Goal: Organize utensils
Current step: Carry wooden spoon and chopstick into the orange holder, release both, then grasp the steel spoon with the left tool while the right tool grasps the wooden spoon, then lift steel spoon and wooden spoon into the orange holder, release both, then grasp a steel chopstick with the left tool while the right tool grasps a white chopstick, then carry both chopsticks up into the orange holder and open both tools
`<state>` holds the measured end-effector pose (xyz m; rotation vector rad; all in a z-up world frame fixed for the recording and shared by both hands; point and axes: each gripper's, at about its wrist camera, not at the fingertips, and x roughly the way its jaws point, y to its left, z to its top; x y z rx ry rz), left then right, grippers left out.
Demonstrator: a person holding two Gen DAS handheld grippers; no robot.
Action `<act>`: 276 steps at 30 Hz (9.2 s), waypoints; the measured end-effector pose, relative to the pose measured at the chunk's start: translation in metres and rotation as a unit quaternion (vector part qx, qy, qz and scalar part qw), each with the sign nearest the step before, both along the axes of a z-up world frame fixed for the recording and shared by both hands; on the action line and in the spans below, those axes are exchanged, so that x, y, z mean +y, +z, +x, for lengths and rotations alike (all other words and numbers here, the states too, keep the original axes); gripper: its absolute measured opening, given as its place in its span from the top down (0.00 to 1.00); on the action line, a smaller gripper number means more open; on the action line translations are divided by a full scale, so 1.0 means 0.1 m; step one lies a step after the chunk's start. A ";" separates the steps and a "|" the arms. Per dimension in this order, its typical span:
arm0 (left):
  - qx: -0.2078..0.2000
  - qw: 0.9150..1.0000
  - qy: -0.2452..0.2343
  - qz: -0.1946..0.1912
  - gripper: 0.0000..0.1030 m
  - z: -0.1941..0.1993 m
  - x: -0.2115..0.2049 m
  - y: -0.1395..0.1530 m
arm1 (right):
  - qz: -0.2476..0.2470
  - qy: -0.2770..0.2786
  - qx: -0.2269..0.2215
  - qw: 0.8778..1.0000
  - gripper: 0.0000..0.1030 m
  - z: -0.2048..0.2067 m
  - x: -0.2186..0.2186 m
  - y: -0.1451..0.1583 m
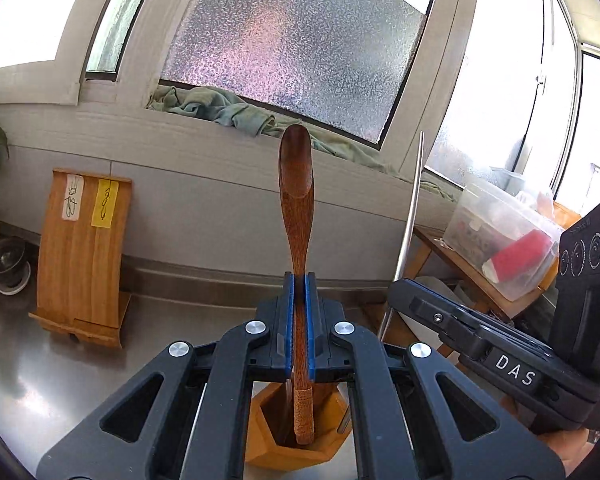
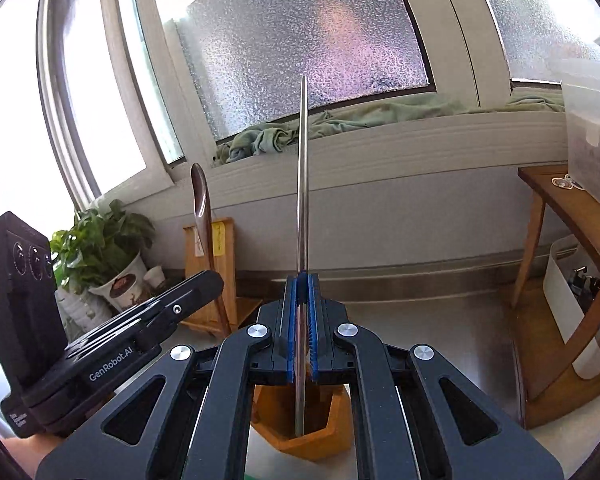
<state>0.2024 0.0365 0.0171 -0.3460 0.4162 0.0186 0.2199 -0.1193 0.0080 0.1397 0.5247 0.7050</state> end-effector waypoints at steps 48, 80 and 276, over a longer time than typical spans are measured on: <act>0.239 0.970 -0.019 -0.032 0.08 -0.86 0.11 -0.49 | -0.163 0.065 0.166 0.970 0.03 -0.69 -0.59 -0.48; 0.416 0.899 -0.095 -0.098 0.73 -1.59 -0.35 -1.27 | -0.190 0.102 0.409 0.886 0.86 -1.41 -0.44 -1.32; 0.412 0.902 -0.132 -0.007 0.97 -1.58 -0.15 -1.06 | -0.259 0.075 0.392 0.880 0.94 -1.12 -0.68 -1.27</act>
